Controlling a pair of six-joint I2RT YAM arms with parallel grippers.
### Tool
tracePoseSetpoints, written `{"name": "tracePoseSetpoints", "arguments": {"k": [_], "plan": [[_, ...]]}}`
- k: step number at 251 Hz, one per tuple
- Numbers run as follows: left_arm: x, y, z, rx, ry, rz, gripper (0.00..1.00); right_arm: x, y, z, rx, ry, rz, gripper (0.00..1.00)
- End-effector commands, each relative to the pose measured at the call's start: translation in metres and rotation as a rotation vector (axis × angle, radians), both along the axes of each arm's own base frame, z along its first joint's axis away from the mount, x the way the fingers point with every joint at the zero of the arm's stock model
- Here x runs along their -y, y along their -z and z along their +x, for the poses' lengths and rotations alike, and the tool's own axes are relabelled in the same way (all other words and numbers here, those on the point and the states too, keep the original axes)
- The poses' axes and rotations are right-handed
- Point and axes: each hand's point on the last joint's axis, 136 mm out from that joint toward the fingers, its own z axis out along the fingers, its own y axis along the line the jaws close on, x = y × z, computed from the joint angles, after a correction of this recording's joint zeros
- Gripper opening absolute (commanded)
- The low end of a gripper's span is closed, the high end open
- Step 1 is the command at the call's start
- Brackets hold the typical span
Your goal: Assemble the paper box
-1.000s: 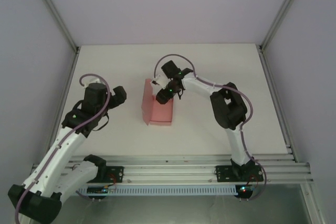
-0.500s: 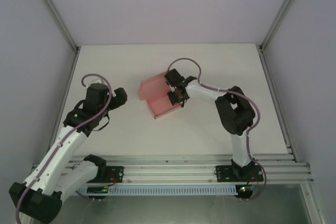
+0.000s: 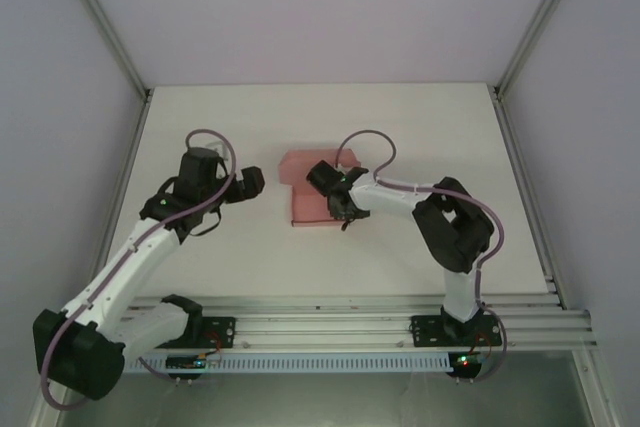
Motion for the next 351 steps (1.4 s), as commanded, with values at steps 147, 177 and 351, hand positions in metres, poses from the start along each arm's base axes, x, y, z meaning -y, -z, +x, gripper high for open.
{"name": "tracePoseSetpoints", "arguments": {"k": [147, 177, 351], "plan": [[0.083, 0.026, 0.05, 0.028, 0.721, 0.243, 0.95, -0.02, -0.145, 0.045, 0.27, -0.881, 0.399, 0.93], [0.087, 0.041, 0.058, -0.046, 0.786, 0.281, 0.84, -0.011, -0.129, 0.062, 0.18, -0.87, 0.428, 0.8], [0.101, 0.038, 0.067, -0.023, 0.818, 0.342, 0.0, 0.002, -0.107, 0.071, 0.107, -0.844, 0.284, 0.1]]}}
